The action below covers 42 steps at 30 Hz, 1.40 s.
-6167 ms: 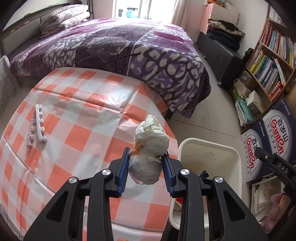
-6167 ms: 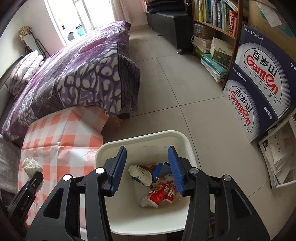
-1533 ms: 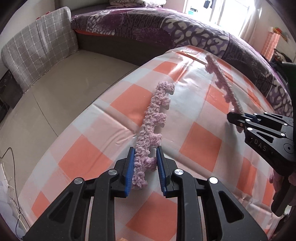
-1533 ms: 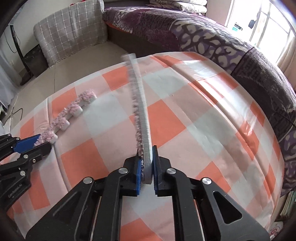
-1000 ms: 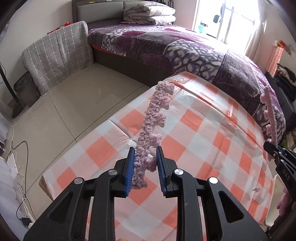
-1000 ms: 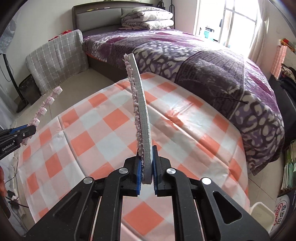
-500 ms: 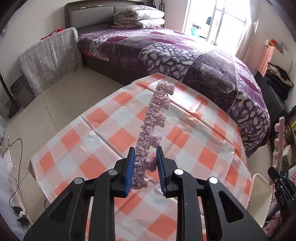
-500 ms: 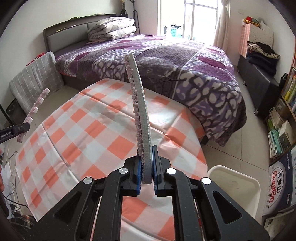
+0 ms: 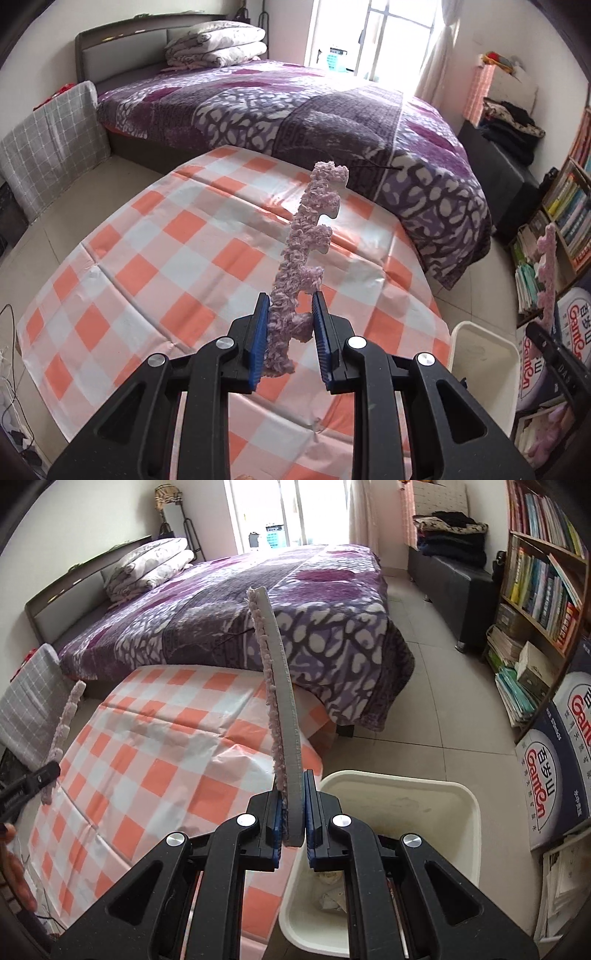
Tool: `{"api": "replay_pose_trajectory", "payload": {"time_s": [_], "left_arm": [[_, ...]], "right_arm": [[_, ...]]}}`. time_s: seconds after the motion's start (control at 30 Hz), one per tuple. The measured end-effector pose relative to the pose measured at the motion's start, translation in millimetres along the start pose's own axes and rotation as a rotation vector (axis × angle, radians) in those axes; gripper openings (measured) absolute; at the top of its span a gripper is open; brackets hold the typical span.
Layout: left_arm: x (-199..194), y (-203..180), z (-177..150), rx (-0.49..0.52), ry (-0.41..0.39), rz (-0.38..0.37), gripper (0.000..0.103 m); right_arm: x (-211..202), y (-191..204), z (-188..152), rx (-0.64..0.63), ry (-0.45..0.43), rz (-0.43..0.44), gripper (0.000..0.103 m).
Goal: Collect trash
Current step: 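Drop the white foam strip into the bin with the right tool while the left tool carries the pink strip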
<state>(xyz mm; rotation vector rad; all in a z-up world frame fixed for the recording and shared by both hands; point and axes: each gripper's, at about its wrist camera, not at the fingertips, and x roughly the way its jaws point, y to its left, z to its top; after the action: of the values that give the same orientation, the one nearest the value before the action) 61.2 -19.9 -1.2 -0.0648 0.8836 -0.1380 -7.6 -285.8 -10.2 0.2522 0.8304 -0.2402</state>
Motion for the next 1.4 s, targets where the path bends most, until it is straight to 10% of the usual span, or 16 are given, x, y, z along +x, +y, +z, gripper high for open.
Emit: {"api": "replay_pose_trajectory", "payload": {"time_s": [0.77, 0.87, 0.97, 1.4], "left_arm": [[-4.6, -125.8, -25.3, 0.149, 0.026, -0.23, 0.024], [-4.5, -136.1, -28.8, 0.158, 0.039, -0.257, 0.024], [-5.6, -147.0, -32.4, 0.169, 0.047, -0.283, 0.024], [-2.9, -199.2, -59.7, 0.285, 0.087, -0.332, 0.024]], "right_arm": [[-11.9, -110.9, -3.7, 0.262, 0.068, -0.091, 0.01], [-14.7, -119.2, -4.6, 0.281, 0.07, -0.091, 0.019], [-22.0, -128.0, -5.4, 0.308, 0.038, -0.114, 0.05], [-44.5, -178.5, -7.9, 0.455, -0.037, -0.187, 0.063]]}}
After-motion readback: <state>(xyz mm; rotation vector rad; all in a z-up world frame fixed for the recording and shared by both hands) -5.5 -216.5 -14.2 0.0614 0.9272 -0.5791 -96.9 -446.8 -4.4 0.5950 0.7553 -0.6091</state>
